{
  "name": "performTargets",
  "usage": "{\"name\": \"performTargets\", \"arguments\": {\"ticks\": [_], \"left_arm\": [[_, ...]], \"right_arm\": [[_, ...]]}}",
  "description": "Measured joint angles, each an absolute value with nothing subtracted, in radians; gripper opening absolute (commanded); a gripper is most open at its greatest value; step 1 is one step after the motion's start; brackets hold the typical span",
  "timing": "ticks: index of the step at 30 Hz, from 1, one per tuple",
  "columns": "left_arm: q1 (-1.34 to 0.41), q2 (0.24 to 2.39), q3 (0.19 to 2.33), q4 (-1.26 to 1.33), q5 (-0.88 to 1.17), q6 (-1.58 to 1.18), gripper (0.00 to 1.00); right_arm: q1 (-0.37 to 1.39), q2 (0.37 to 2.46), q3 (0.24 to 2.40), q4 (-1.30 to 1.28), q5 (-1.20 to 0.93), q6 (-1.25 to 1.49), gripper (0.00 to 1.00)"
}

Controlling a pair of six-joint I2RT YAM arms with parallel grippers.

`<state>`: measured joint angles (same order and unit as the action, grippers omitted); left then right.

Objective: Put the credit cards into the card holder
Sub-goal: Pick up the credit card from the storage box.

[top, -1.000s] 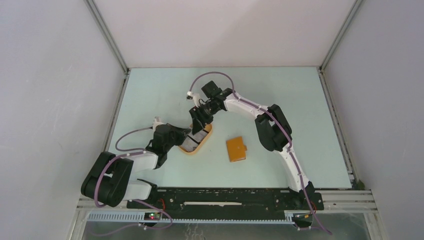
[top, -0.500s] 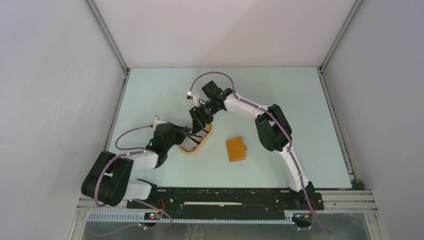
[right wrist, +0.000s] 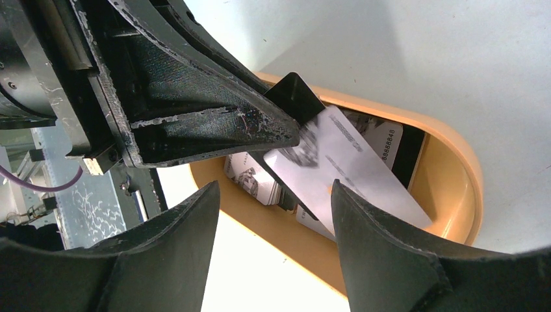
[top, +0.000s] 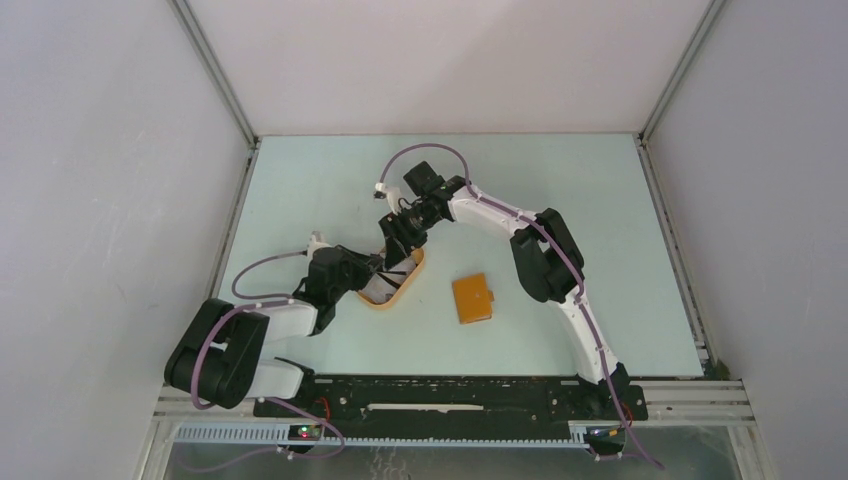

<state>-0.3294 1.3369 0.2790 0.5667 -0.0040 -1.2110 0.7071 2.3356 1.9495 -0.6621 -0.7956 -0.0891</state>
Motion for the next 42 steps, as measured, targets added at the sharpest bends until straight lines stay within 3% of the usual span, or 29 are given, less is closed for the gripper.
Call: {"name": "performTargets", "arguments": {"ticks": [6, 11, 20, 31, 38, 42], "left_arm": [[-0.329, 1.325, 0.279, 0.566, -0.004, -1.211, 0.18], [-0.329, 1.312, 0.279, 0.566, -0.004, -1.202, 0.00], [-0.329, 1.269, 0.279, 0.531, -0.008, -1.175, 0.00], [-0.329, 0.864, 0.277, 0.294, -0.101, -0.941, 0.00], [-0.329, 0.688, 0.277, 0.260, 0.122, -0.669, 0.00], [-0.335, 0.688, 0.274, 0.306, 0.305, -0.593, 0.00]], "right_arm": [[0.707, 2.336, 1.950, -0.662, -0.796, -0.089, 0.72], [0.707, 2.336, 1.950, -0.663, -0.799, -0.089, 0.72], [0.706, 2.336, 1.950, -0.672, -0.814, -0.093, 0.72], [0.695, 2.226, 1.950, -0.749, -0.855, -0.201, 0.72], [0.695, 2.059, 1.934, -0.836, -0.877, -0.326, 0.72], [0.695, 1.892, 1.798, -0.855, -0.871, -0.407, 0.73]]}}
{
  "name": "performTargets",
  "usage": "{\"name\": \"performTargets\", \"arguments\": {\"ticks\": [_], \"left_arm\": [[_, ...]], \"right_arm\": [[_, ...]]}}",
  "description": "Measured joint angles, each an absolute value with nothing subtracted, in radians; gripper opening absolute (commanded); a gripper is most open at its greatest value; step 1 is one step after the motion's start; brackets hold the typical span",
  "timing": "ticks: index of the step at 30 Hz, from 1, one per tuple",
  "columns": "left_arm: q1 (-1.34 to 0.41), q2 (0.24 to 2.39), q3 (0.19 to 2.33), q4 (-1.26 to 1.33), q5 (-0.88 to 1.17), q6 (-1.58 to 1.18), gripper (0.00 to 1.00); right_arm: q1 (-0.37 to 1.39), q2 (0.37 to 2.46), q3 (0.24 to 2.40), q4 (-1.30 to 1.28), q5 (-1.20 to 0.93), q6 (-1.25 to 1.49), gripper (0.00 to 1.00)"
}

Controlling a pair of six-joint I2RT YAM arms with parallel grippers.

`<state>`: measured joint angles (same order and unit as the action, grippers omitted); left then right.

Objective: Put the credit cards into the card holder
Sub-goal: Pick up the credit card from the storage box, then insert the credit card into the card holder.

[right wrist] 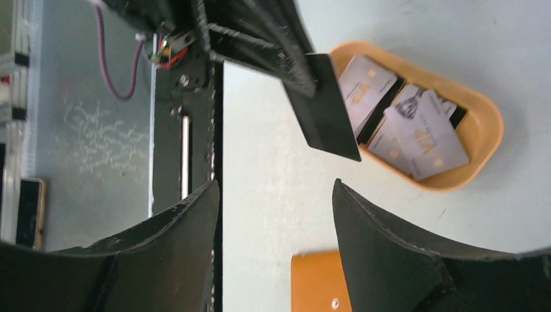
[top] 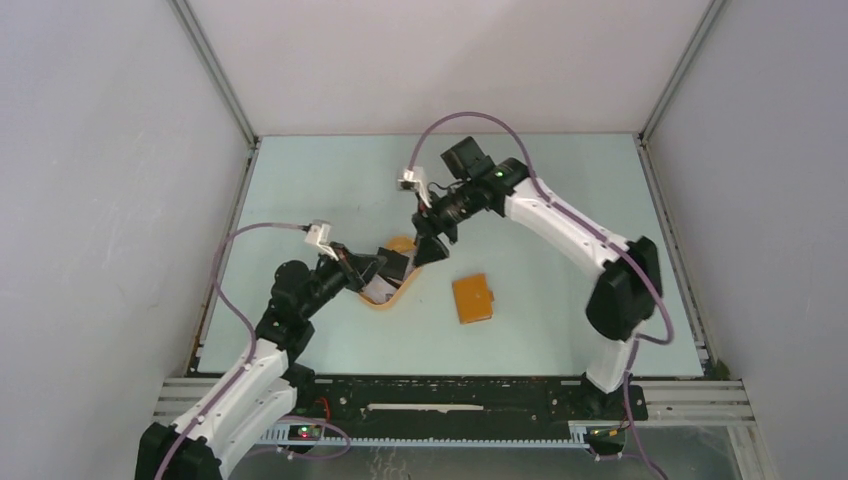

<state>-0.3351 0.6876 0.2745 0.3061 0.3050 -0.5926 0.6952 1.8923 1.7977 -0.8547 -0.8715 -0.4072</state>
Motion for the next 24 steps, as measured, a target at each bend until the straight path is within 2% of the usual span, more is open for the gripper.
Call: {"name": "performTargets", "arguments": {"ticks": [5, 10, 16, 24], "left_arm": [[-0.444, 0.722, 0.274, 0.366, 0.427, -0.495, 0.00], [-0.614, 0.801, 0.275, 0.443, 0.484, -0.377, 0.00], [-0.704, 0.960, 0.276, 0.572, 0.545, -0.298, 0.00], [-0.749, 0.992, 0.276, 0.683, 0.555, -0.272, 0.00]], "right_arm": [[0.695, 1.643, 1.557, -0.867, -0.854, -0.509, 0.80], [0.679, 1.456, 1.354, -0.887, -0.840, -0.589, 0.80], [0.643, 1.452, 1.261, -0.909, -0.870, -0.666, 0.79], [0.649, 1.501, 1.257, -0.905, -0.885, -0.676, 0.74]]}}
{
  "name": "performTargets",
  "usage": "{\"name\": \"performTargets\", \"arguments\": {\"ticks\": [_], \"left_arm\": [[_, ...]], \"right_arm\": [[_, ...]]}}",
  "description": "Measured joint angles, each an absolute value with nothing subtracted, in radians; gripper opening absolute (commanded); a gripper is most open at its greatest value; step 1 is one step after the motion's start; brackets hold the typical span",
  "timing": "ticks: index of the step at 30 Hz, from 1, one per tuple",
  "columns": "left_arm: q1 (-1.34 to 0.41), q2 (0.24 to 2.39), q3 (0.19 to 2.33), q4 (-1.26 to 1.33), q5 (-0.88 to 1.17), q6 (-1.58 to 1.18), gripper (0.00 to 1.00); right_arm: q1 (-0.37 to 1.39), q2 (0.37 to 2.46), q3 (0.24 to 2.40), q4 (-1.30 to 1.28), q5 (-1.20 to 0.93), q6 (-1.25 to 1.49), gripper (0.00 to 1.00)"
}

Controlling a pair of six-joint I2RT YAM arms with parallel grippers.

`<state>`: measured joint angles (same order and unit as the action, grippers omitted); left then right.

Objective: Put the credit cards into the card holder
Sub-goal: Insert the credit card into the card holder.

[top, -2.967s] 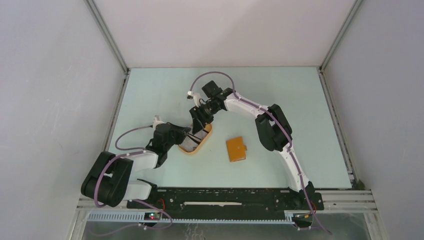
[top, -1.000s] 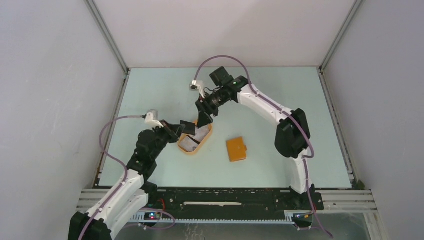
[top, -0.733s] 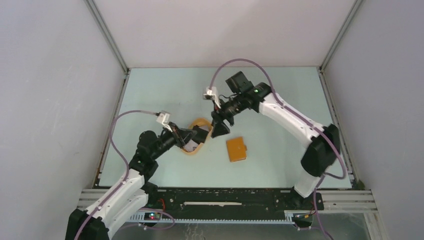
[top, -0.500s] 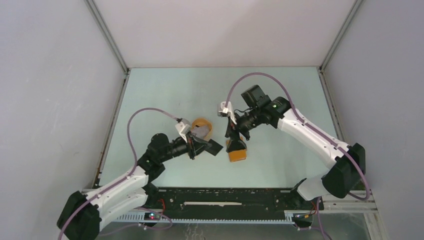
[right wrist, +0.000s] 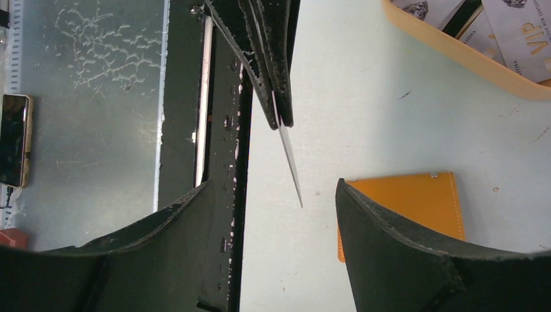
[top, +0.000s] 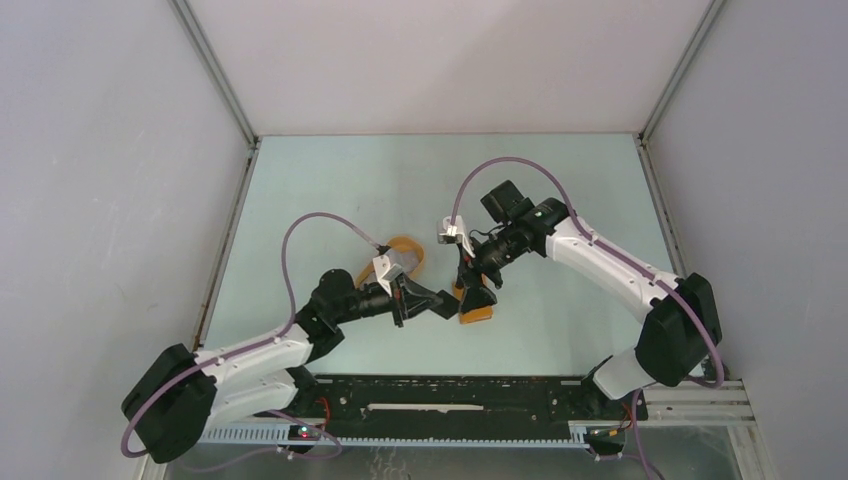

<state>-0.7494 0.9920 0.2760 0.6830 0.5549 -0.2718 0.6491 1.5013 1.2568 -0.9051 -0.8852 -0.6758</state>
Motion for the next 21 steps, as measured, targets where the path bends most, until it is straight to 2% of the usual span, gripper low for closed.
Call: {"name": "performTargets", "arguments": {"ticks": [6, 10, 12, 15, 18, 21], "left_arm": [[-0.757, 1.024, 0.276, 0.763, 0.555, -0.291, 0.00], [-0.757, 1.039, 0.276, 0.805, 0.555, -0.315, 0.01], [-0.757, 1.042, 0.276, 0.817, 0.555, -0.325, 0.01], [-0.757, 1.042, 0.276, 0.834, 0.554, -0.341, 0.04], [-0.759, 1.041, 0.276, 0.844, 0.559, -0.360, 0.14], [-0.761, 1.037, 0.276, 0.856, 0.551, -0.376, 0.34]], "right_arm": [[0.657, 1.506, 1.256, -0.900, -0.906, -0.676, 0.66], [0.669, 1.507, 1.255, -0.898, -0.919, -0.679, 0.55], [0.678, 1.510, 1.255, -0.897, -0.922, -0.683, 0.45], [0.685, 1.512, 1.255, -0.897, -0.921, -0.692, 0.20], [0.687, 1.512, 1.255, -0.894, -0.914, -0.704, 0.00], [0.686, 1.512, 1.255, -0.895, -0.917, -0.708, 0.00]]}}
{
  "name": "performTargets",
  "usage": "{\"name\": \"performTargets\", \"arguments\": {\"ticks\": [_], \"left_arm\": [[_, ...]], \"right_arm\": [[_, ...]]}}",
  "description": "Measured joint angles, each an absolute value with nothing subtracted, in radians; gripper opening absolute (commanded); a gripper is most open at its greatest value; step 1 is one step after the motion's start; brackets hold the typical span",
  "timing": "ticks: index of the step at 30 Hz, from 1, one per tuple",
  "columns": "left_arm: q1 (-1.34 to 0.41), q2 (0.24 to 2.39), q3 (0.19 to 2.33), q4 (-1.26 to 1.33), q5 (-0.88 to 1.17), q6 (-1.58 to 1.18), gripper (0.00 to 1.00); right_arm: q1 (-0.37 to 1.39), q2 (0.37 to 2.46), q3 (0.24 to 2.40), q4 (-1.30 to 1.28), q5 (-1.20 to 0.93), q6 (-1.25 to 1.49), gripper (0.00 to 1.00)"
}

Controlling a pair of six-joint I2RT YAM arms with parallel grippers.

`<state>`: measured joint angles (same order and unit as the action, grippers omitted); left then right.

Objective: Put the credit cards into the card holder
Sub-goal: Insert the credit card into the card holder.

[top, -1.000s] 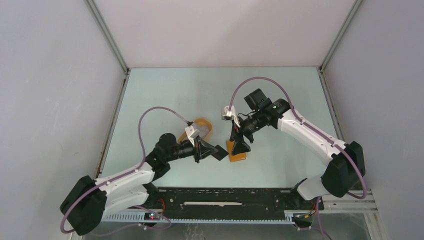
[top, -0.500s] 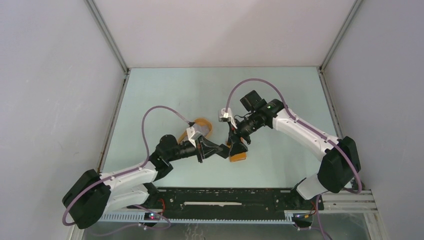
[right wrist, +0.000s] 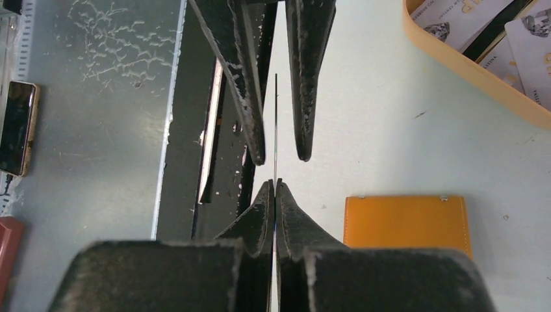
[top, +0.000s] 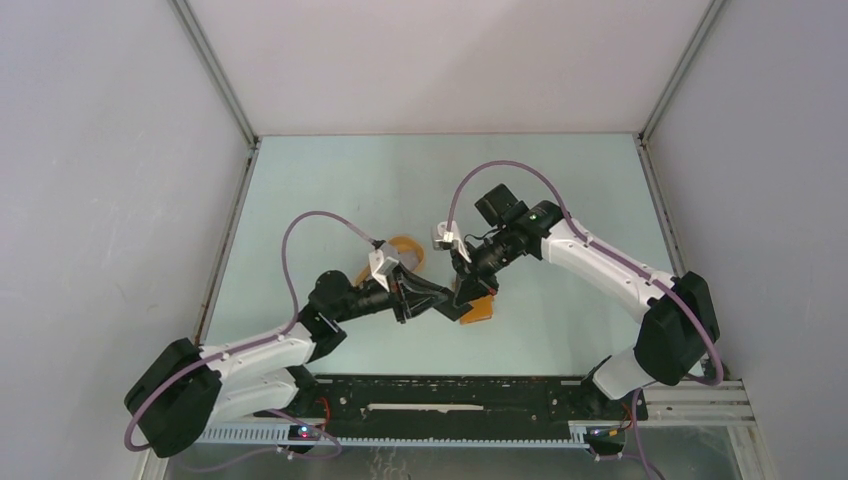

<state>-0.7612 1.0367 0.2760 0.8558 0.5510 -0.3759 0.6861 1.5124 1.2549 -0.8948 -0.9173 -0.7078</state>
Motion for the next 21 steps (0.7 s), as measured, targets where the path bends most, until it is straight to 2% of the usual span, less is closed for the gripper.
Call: {"name": "performTargets", "arguments": {"ticks": [4, 7, 12, 16, 21], "left_arm": [[-0.761, 0.999, 0.273, 0.883, 0.514, -0.419, 0.62], [-0.761, 0.943, 0.244, 0.931, 0.471, -0.446, 0.71], [-0.761, 0.861, 0.167, 1.003, 0.406, -0.497, 0.73], [-0.761, 0.881, 0.120, 1.089, 0.358, -0.566, 0.73], [-0.761, 0.966, 0.105, 1.208, 0.328, -0.645, 0.65]], "right_arm": [[0.682, 1.512, 1.254, -0.897, -0.926, -0.707, 0.00], [0.663, 1.512, 1.254, -0.898, -0.945, -0.705, 0.00], [0.598, 1.508, 1.254, -0.898, -1.025, -0.689, 0.00], [0.554, 1.496, 1.254, -0.894, -1.110, -0.652, 0.00], [0.516, 1.494, 1.254, -0.882, -1.215, -0.597, 0.00]]}}
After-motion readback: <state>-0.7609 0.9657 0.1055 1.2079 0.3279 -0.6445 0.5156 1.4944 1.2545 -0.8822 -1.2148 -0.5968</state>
